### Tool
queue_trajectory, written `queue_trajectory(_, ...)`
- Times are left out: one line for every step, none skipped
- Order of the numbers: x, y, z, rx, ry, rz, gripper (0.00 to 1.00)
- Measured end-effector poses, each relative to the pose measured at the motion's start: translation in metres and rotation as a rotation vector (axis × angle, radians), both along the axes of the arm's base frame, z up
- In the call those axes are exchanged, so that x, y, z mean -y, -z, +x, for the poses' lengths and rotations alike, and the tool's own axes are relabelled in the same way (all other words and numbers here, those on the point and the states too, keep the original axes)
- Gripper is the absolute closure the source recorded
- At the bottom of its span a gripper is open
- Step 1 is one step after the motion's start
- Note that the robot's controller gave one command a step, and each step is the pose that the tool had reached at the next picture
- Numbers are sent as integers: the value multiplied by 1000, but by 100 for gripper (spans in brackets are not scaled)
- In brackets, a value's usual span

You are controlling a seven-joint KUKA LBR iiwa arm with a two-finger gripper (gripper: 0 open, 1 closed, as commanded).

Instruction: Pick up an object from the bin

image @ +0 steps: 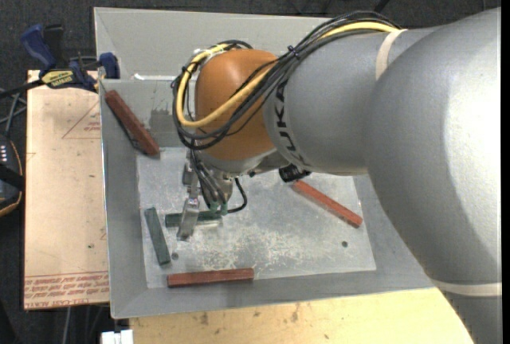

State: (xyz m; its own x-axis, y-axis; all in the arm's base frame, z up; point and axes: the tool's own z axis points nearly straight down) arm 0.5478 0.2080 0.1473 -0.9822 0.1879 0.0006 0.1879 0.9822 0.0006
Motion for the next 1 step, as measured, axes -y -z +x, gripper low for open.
queue_trajectory(41, 64, 0, 0, 150, 0, 100)
